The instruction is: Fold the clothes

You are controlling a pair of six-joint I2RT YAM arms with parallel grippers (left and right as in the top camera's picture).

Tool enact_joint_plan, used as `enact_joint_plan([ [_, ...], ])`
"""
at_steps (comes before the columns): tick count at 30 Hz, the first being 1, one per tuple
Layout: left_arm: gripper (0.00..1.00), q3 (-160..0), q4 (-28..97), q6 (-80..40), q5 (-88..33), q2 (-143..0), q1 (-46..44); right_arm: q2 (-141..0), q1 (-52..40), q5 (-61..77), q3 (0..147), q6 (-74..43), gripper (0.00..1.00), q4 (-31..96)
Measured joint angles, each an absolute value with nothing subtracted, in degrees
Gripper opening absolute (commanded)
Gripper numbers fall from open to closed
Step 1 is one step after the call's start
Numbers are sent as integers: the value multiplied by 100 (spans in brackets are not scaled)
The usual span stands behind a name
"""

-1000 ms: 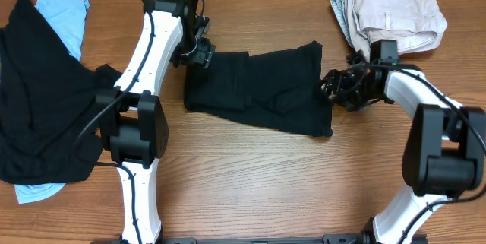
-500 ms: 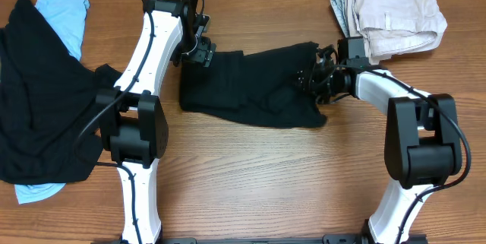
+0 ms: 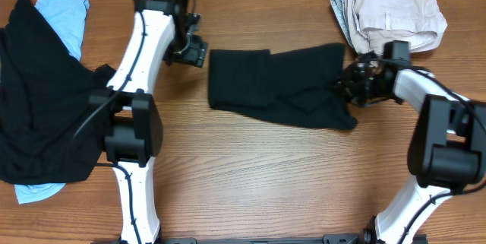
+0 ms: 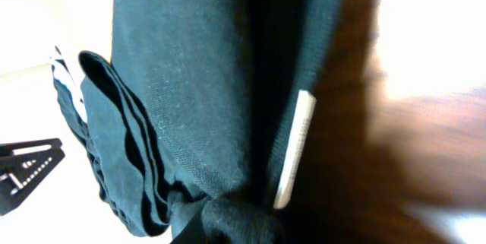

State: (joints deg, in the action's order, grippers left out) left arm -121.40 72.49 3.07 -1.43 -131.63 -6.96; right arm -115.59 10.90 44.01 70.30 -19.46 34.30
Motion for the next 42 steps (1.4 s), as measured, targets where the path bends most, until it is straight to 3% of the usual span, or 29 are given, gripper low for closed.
enact_joint_plan([
  [6,80,-12140,7356,307,-139,-13163,-137,-10888,1417,4287,7496,-1271,10,4644],
  [11,84,-12140,7345,307,-115,-13163,196,-10501,1013,4077,8276,-1146,10,5013],
  [26,88,-12140,7109,311,-119,-13163,263,-11150,-2613,1754,8591,-1957,20,3413],
  [27,88,-12140,7109,311,-119,-13163,263,-11214,-2696,1712,8591,-1944,22,3369],
  [29,88,-12140,7102,311,-121,-13163,263,-11498,-2967,1625,8589,-1955,38,3179],
  [36,88,-12140,7017,311,-130,-13163,263,-11911,-3457,1629,8619,-1966,68,2856],
  [42,89,-12140,6919,311,-145,-13163,263,-11911,-3481,1820,9526,-1883,80,3699],
])
